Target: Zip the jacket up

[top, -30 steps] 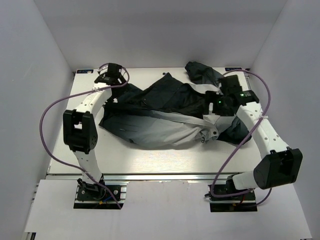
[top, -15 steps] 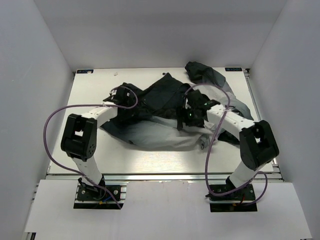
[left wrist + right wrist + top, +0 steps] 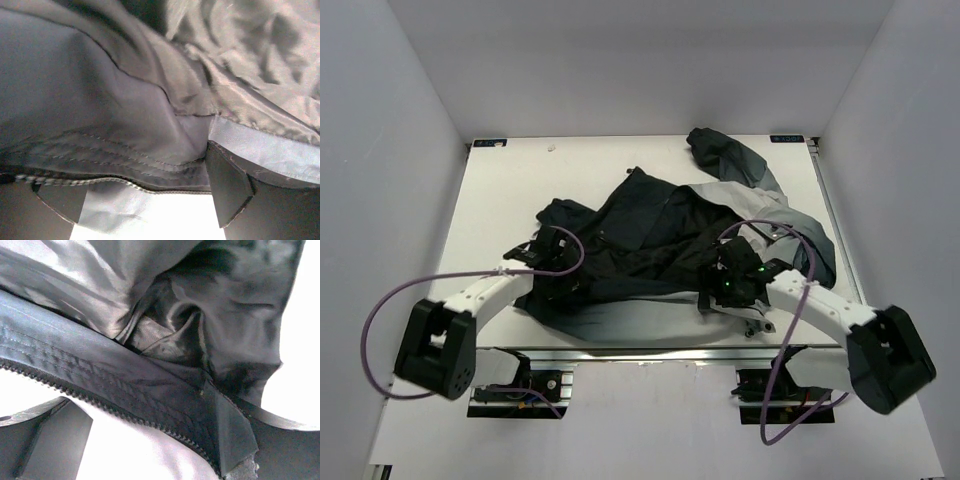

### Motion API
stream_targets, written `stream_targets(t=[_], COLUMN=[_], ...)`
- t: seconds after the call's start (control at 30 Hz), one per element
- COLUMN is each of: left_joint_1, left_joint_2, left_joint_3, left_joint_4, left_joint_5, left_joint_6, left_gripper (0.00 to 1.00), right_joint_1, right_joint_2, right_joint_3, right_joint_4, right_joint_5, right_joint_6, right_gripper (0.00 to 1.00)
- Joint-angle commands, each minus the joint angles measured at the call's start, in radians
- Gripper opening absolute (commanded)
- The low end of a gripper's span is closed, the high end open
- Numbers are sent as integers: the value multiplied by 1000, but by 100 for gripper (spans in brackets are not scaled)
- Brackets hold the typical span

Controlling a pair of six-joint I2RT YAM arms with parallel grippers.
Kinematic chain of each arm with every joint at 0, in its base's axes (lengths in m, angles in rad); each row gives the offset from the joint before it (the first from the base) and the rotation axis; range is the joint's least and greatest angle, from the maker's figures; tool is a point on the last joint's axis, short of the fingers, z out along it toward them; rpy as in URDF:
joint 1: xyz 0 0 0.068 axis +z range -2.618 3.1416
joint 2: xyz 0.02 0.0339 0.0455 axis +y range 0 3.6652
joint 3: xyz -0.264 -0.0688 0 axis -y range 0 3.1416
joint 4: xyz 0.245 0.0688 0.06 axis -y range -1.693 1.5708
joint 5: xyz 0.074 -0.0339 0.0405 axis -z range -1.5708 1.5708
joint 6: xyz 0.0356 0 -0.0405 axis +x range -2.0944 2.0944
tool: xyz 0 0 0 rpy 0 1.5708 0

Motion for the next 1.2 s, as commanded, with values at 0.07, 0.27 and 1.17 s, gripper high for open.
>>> stream_targets(t=[0.07,0.27,1.17], left_joint_1=[-1,-1,-42], left_joint_2=[-193,10,624], left_joint_3=[96,427,699], left_joint_4=[-126,-29,84], left_joint_5=[27,76,110], left_joint_6=[1,105,343], left_gripper=[98,98,87], right_joint_1=[-3,-18,-334], right_joint_2=[-178,-157,-103], right_joint_3=[137,416,400], right_joint_4=[-210,-259,-282], right_joint_5=[30,135,-39], right_joint_6=[-43,-65,-83], right_gripper=[89,89,89])
